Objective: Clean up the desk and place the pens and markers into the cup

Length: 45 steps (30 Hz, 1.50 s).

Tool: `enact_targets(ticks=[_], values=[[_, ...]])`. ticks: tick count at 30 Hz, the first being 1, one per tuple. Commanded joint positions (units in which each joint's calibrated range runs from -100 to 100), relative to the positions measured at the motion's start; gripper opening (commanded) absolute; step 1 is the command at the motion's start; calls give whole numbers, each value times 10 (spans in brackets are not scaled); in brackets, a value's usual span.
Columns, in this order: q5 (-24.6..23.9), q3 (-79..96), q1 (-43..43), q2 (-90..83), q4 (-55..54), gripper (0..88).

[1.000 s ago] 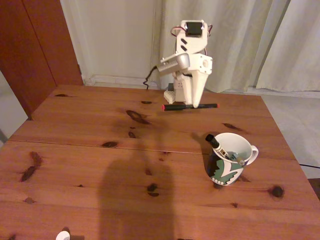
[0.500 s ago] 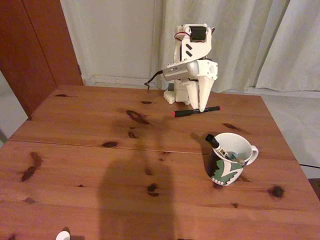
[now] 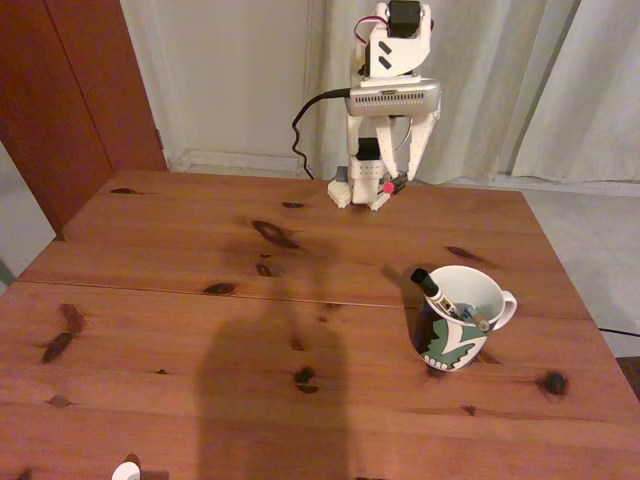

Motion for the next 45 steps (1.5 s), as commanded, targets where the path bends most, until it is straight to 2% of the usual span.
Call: enact_targets(ticks=[1,7,24,31,37,41,45], values=[[6,13,-6,-21,-87,9],[-28,24,-23,-21,-109,9],[-25,33,-24,-16,-120,8],[-29,33,-31,-15,-252,8],[-29,79,-19,-15,-274,8],[-21,110,-25,-20,-274,8],[23,113,-25,-16,-268,8]])
